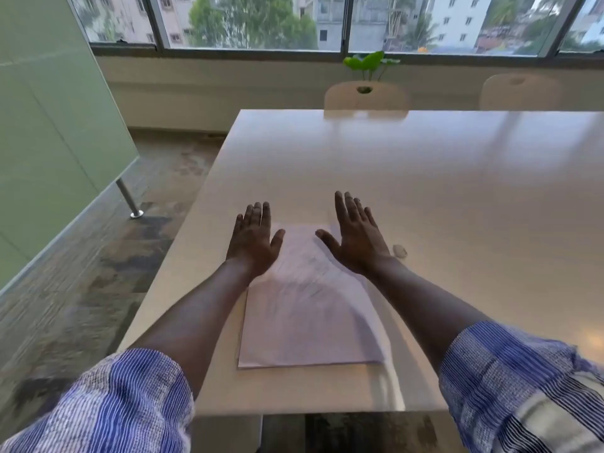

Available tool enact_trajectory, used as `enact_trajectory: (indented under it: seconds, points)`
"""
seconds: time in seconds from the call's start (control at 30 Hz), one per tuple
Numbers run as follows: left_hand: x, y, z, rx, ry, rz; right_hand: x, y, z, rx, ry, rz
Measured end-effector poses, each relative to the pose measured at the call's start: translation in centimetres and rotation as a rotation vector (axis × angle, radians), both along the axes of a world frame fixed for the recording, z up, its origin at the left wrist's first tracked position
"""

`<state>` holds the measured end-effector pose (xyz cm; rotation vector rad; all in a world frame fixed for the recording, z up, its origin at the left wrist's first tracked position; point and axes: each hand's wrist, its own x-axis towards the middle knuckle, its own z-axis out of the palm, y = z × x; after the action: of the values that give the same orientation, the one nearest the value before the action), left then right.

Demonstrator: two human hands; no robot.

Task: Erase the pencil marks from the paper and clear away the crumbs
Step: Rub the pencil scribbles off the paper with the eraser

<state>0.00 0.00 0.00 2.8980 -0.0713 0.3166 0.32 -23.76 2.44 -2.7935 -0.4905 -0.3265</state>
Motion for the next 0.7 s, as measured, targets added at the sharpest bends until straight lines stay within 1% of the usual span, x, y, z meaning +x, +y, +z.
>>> enact_trajectory:
  seconds: [0.07,0.13,0.23,0.3,0.47,0.6,0.7]
  points:
    - [-0.1,0.1,0.2,-0.044,0.038,0.027,-0.3,0.2,-0.5,0.005,0.071,0.001]
    - [0.0,0.2,0.2,-0.049,0.077,0.043,-0.7,0.3,-1.3,-0.006,0.158,-0.004]
    - [0.1,0.1,0.1,-0.066,0.111,0.036,-1.1,0.5,-2.0,-0.04,0.217,0.005]
    - [0.0,0.1,0.2,-0.084,0.13,0.035,-1.5,0.4,-2.0,-0.061,0.234,0.017]
    - [0.0,0.3,0.0,-0.117,0.113,0.037,-3.8,-0.1,-1.5,0.04,0.254,0.009]
    - [0.1,0.4,0.0,-0.141,0.091,0.051,-7.0,-0.9,-1.3,0.04,0.286,-0.011]
    - [0.1,0.3,-0.2,-0.159,0.083,0.06,-8.9,-1.2,-1.4,0.028,0.275,0.012]
